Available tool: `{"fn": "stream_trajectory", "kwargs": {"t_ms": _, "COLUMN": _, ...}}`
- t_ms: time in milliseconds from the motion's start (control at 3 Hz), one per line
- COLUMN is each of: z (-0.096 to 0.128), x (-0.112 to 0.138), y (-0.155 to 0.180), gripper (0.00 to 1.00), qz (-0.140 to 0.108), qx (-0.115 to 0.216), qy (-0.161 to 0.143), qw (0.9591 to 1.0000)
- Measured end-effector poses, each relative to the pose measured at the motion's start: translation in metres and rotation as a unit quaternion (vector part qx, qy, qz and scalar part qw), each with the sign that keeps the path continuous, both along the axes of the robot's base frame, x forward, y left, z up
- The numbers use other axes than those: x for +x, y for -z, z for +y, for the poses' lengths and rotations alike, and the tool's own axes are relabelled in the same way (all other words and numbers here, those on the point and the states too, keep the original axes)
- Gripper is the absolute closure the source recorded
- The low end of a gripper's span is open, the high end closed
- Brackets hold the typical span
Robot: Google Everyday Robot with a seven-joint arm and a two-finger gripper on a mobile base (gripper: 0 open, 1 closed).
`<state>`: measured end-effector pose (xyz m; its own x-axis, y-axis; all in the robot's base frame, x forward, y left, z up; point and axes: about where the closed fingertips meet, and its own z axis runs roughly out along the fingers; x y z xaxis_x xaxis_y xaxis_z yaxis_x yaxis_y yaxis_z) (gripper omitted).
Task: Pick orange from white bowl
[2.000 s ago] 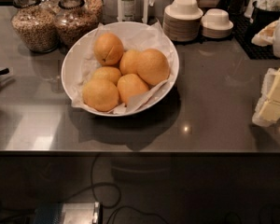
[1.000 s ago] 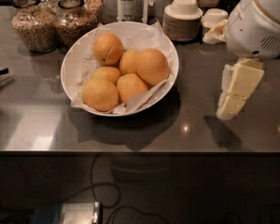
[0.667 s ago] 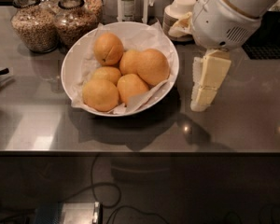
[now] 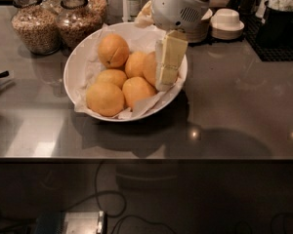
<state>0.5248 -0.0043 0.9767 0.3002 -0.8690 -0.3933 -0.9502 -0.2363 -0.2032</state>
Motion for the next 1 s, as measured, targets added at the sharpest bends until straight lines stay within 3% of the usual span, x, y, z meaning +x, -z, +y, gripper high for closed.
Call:
{"fn": "stream_trajectory", "kwargs": {"t_ms": 333, "z": 0.011, "x": 0.041, "y": 0.01, "gripper": 0.0, "qz": 0.028, "qx": 0.022, "qy": 0.01, "qw": 0.9993}}
{"fn": "stream_trajectory", "kwargs": {"t_ms": 667, "z": 0.007, "x": 0.08, "y": 0.017, "gripper": 0.0, "qz": 0.038, "qx": 0.046, "qy": 0.048, "qw": 0.9971}}
{"fn": "stream_trajectory", "kwargs": {"t_ms": 1000, "z": 0.007, "x": 0.08, "y": 0.017, "gripper": 0.0, "qz": 0.038, "qx": 0.046, "qy": 0.048, "qw": 0.9971}}
